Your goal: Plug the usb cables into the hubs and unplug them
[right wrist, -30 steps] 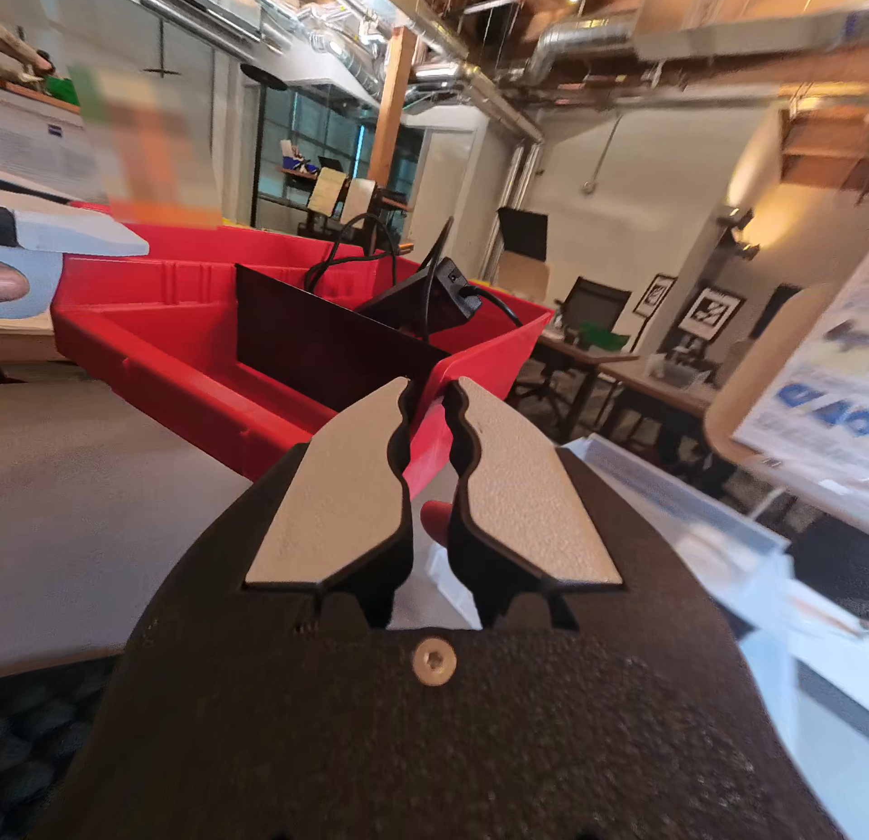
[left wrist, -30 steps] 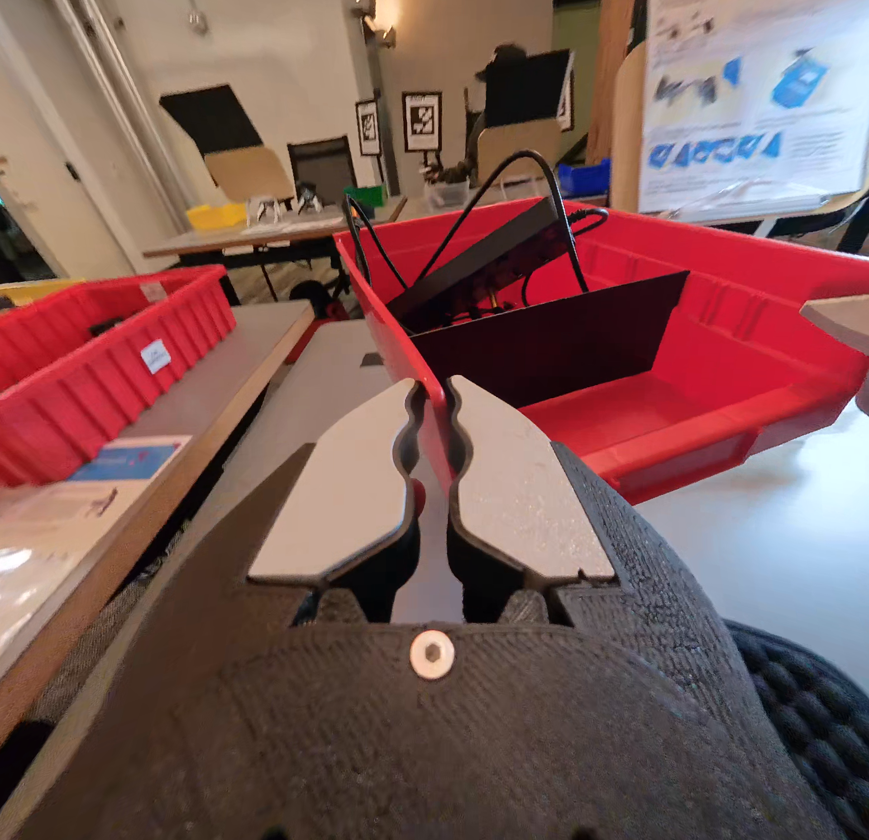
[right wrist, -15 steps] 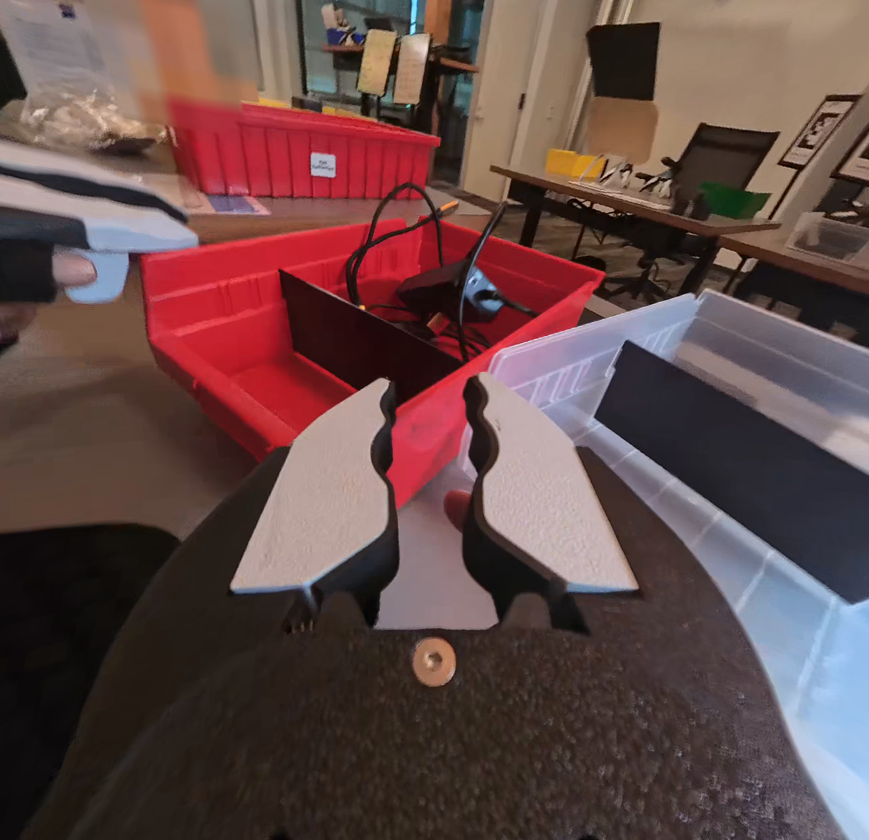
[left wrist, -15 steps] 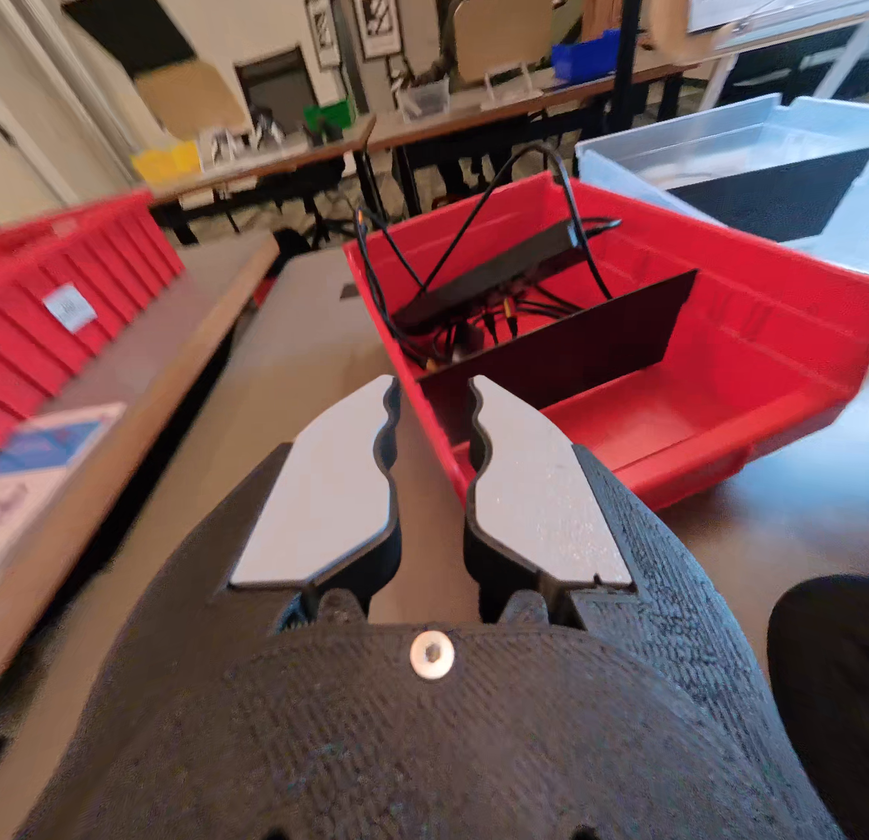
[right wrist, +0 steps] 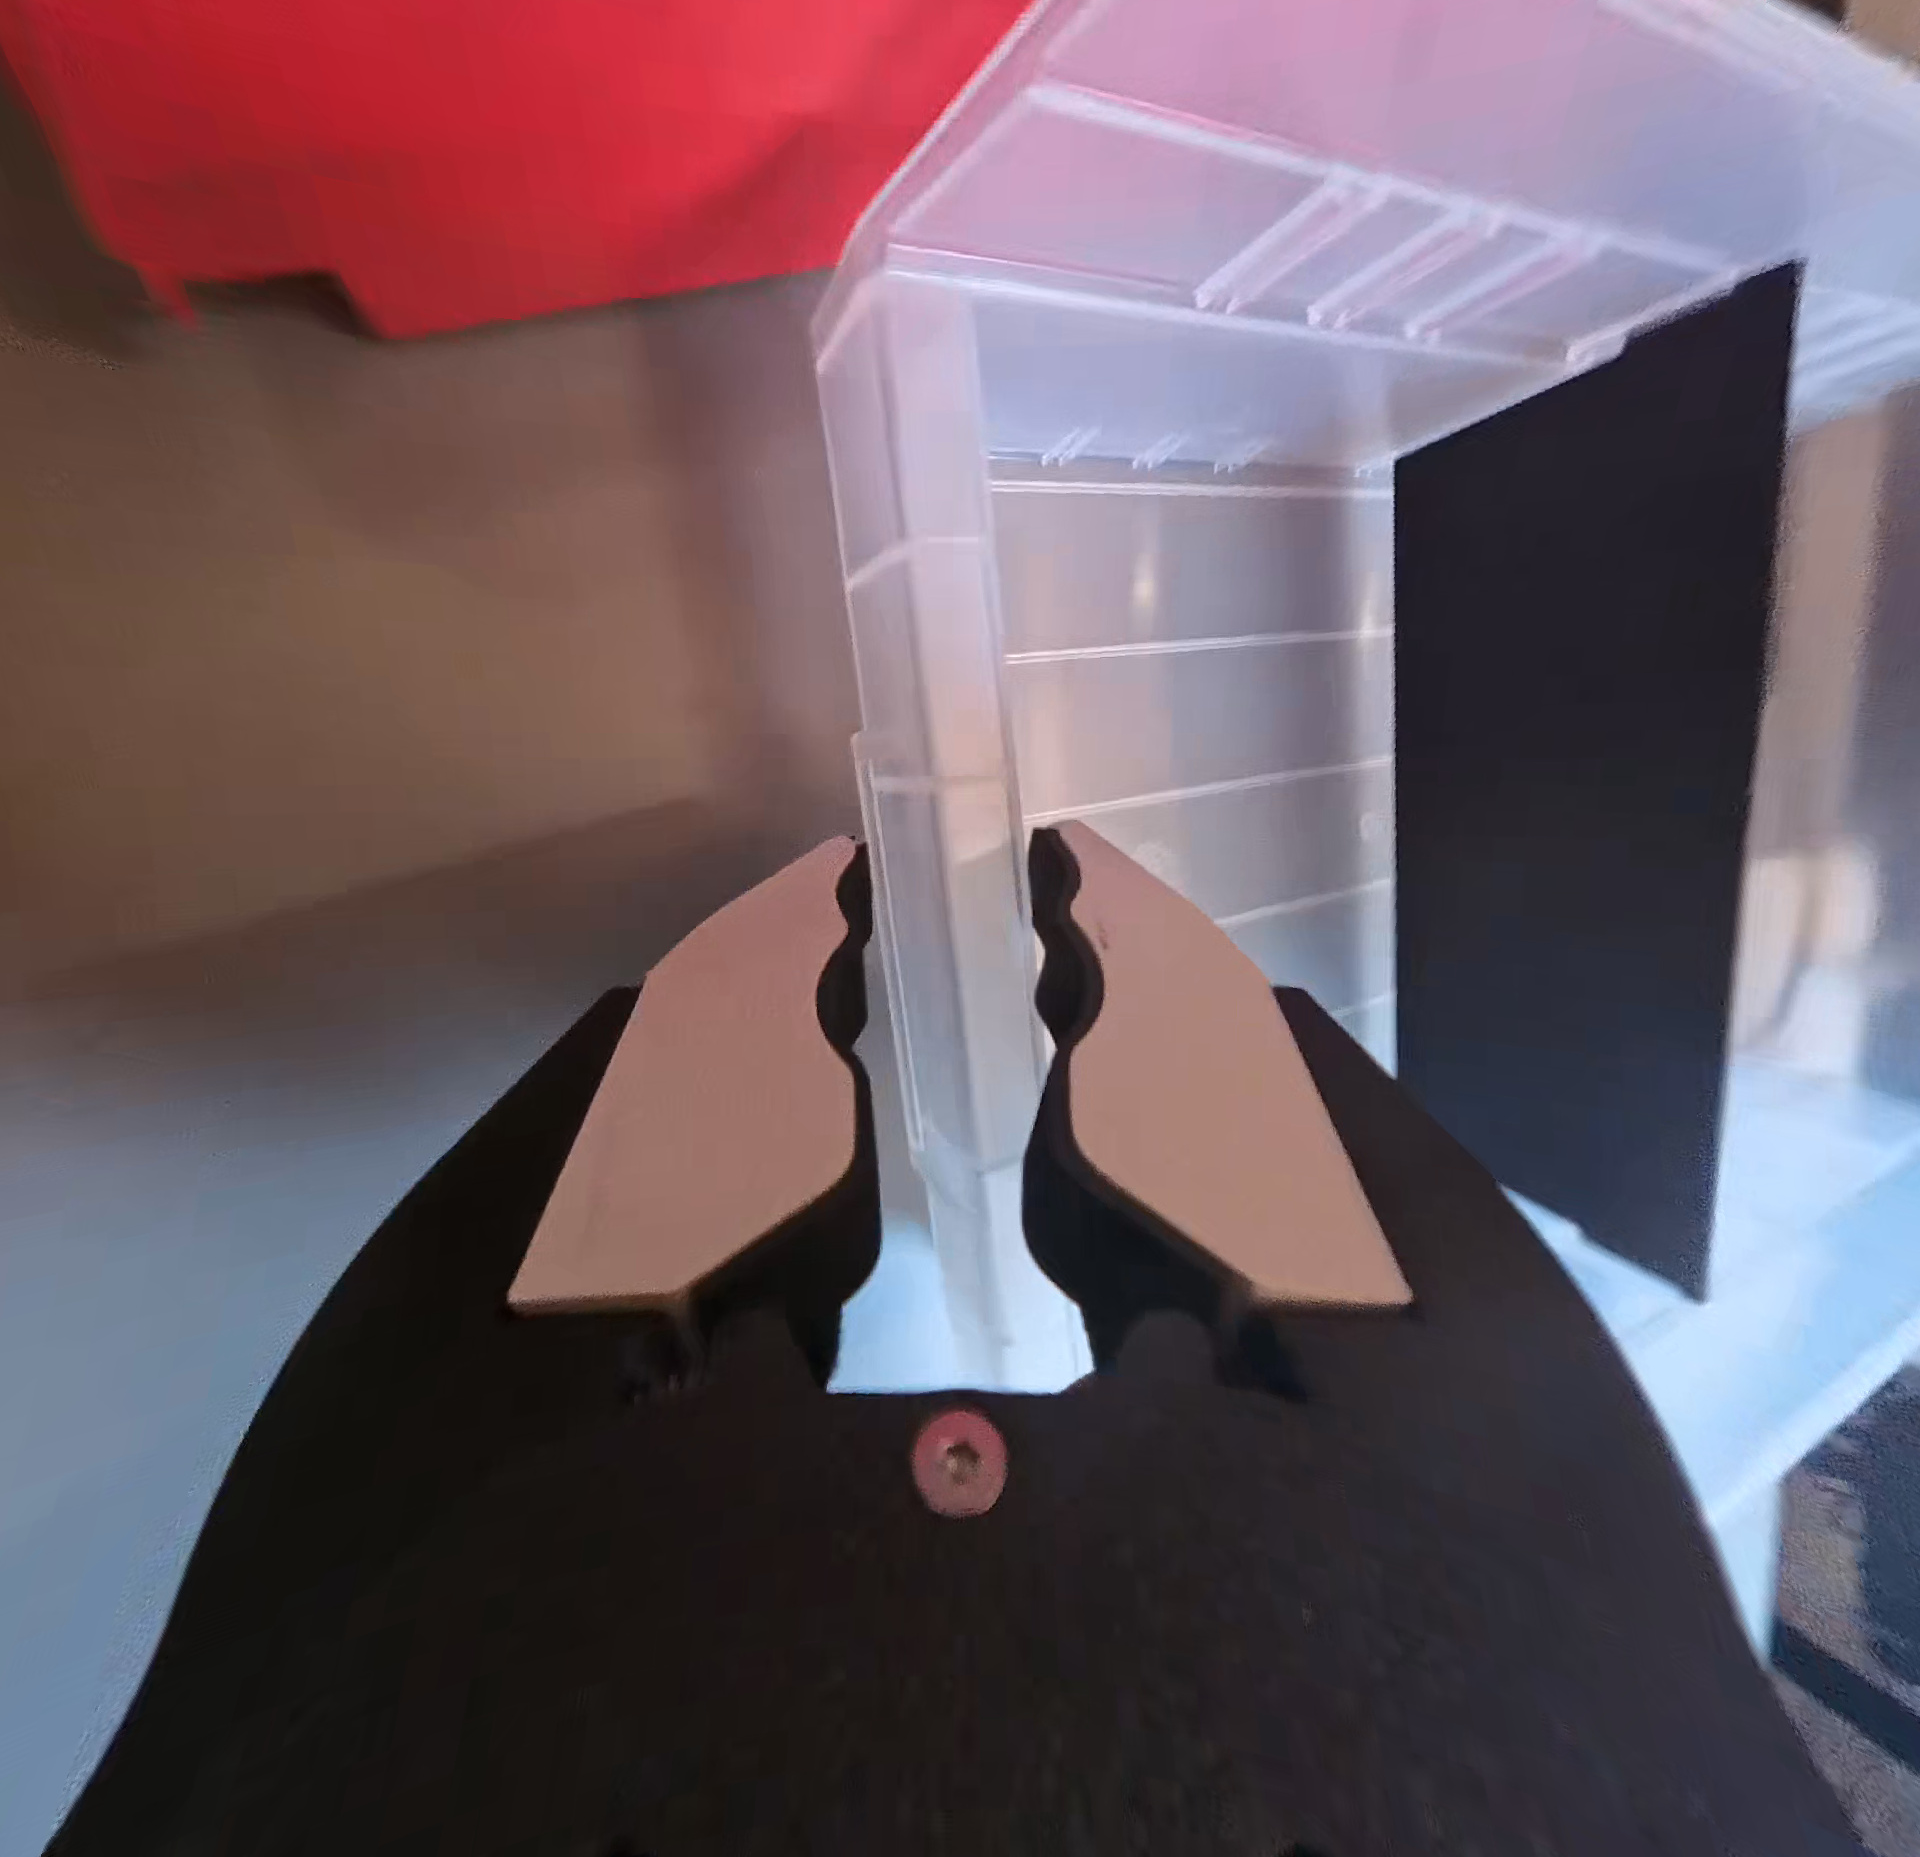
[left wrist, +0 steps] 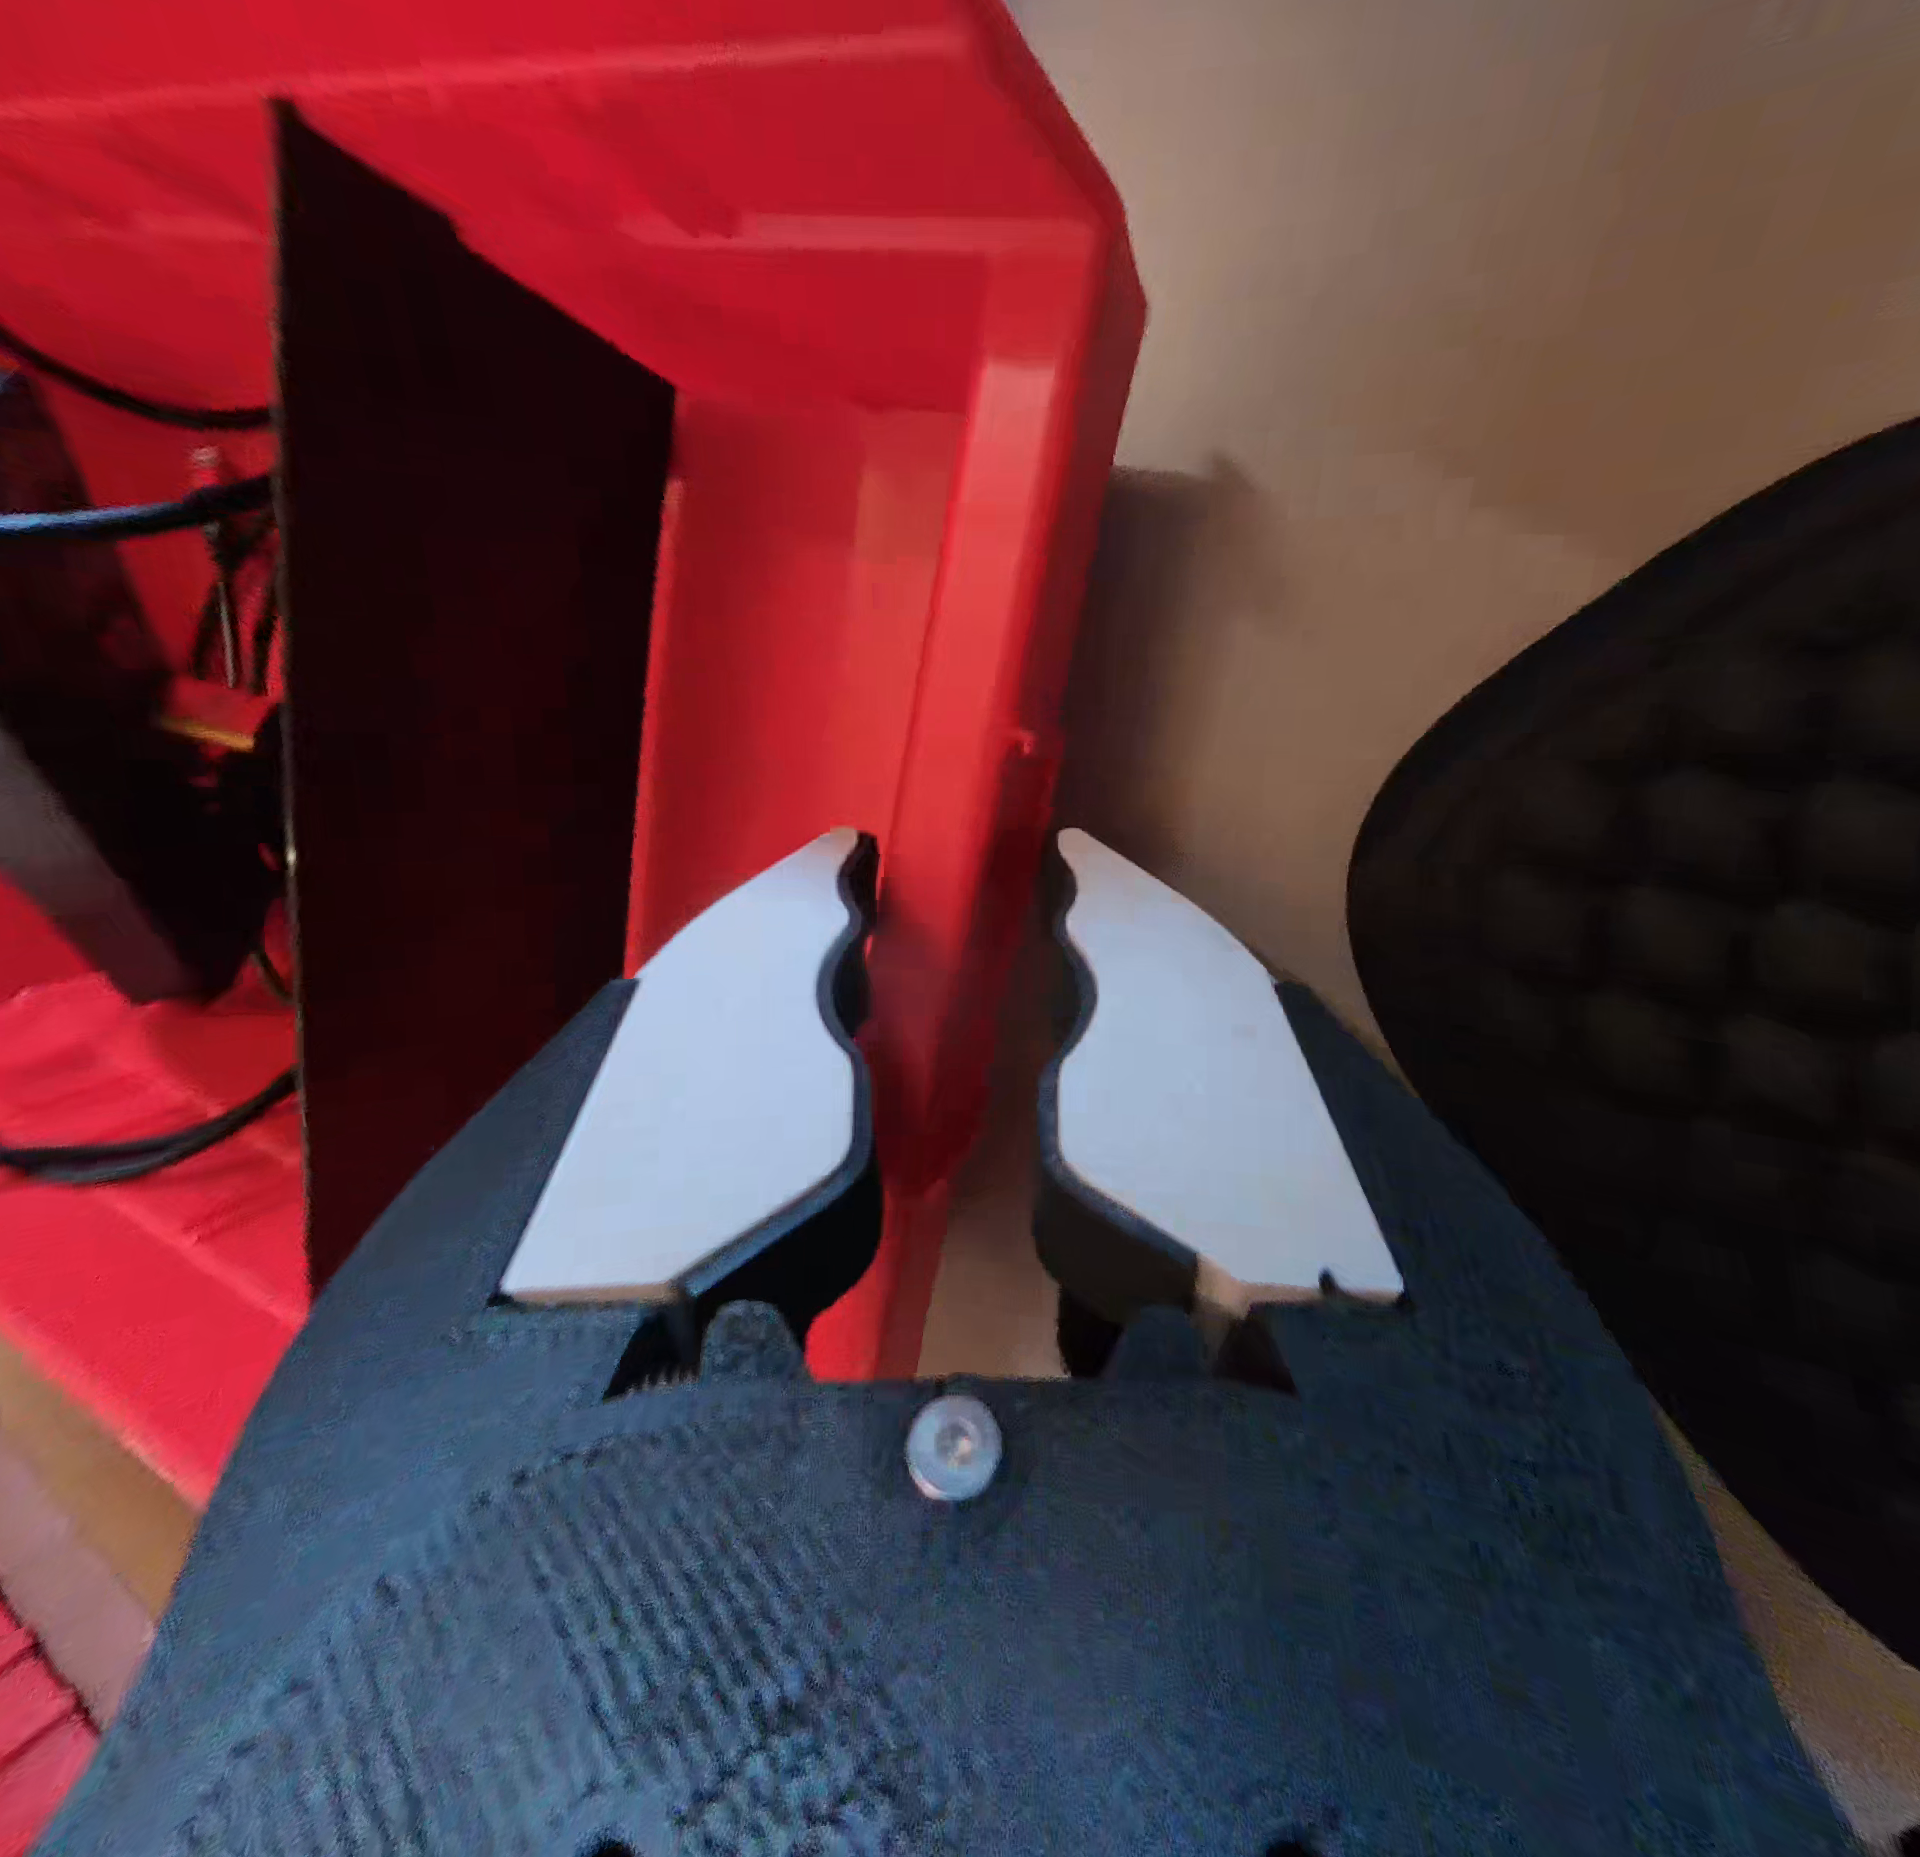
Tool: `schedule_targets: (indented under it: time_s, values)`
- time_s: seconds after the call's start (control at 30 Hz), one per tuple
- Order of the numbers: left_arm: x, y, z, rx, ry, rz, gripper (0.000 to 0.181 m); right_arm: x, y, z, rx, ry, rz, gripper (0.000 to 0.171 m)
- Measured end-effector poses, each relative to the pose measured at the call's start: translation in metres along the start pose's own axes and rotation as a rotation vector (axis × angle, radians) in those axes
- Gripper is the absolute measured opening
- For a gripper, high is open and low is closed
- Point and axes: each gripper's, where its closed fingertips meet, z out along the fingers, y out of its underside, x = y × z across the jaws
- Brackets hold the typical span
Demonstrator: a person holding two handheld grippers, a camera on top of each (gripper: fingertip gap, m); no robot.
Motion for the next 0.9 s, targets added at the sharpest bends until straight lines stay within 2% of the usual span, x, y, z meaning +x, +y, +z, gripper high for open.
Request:
schedule_targets:
  time_s: [0.03,0.3,0.47,0.6,0.67,0.9]
  values:
    - [-0.001,-0.003,0.001,0.023,-0.012,0.012,0.031,-0.003,0.009,-0.008,0.012,-0.009,0.010,0.030]
    - [-0.002,-0.009,0.003,0.174,-0.074,0.095,0.031,-0.047,0.112,-0.102,0.145,0.105,0.139,0.034]
    - [-0.003,-0.016,0.006,0.196,-0.085,0.103,0.031,-0.076,0.167,-0.148,0.099,0.263,0.194,0.034]
    - [-0.006,-0.021,0.009,0.212,-0.061,0.117,0.031,-0.074,0.215,-0.157,-0.044,0.376,0.140,0.033]
    - [-0.009,-0.025,0.012,0.215,-0.052,0.129,0.030,-0.064,0.230,-0.153,-0.052,0.392,0.110,0.032]
    - [-0.041,-0.044,0.033,0.226,-0.077,0.096,0.031,0.004,0.271,-0.137,-0.171,0.397,0.131,0.032]
